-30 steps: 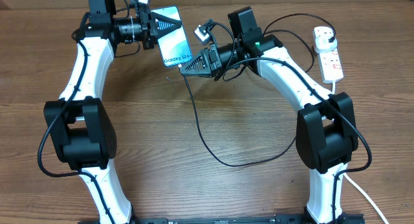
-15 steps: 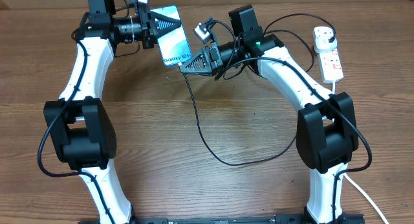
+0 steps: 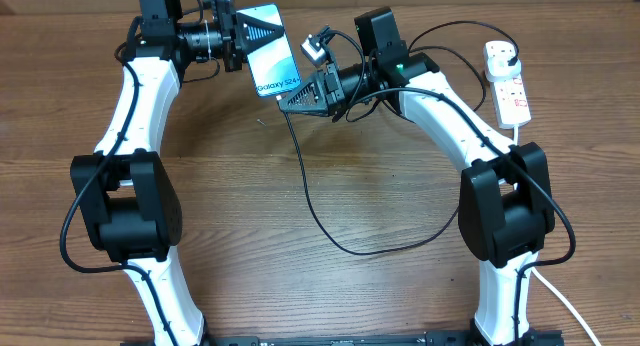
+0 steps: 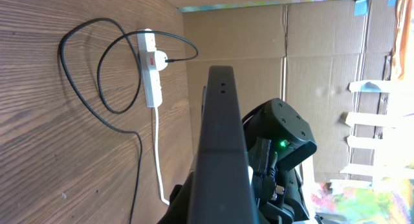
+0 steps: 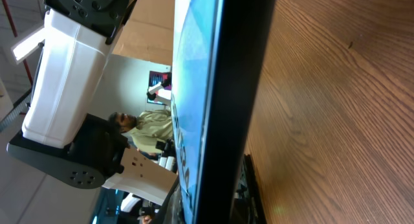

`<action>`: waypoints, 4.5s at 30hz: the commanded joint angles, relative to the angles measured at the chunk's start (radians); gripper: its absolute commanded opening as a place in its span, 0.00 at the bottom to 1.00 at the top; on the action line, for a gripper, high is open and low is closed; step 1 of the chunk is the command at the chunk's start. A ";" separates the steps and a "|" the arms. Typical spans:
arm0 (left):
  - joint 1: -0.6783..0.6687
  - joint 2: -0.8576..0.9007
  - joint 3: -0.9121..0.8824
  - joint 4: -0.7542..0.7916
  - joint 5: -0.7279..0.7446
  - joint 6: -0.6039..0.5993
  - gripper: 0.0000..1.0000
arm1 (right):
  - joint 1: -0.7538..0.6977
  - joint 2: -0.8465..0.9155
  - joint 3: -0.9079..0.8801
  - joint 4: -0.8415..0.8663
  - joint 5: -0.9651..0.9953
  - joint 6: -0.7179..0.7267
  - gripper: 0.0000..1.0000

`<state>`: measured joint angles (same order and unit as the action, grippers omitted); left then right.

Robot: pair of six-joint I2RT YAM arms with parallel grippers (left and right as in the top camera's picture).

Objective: Plug charger to phone and switch on socket

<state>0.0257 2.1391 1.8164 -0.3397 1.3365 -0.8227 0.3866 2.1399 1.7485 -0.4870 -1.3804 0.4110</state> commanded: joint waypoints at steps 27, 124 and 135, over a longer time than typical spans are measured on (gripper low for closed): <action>-0.006 -0.003 -0.001 0.106 -0.031 -0.107 0.04 | -0.053 -0.023 0.019 0.012 -0.028 0.064 0.04; -0.039 -0.003 -0.001 0.072 0.025 -0.100 0.04 | -0.063 -0.023 0.019 0.052 -0.079 0.056 0.04; -0.038 -0.003 -0.001 0.049 0.042 -0.090 0.04 | -0.063 -0.023 0.019 0.052 -0.061 0.057 0.04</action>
<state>-0.0048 2.1391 1.8160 -0.2882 1.2873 -0.9432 0.3340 2.1399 1.7485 -0.4458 -1.4651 0.4709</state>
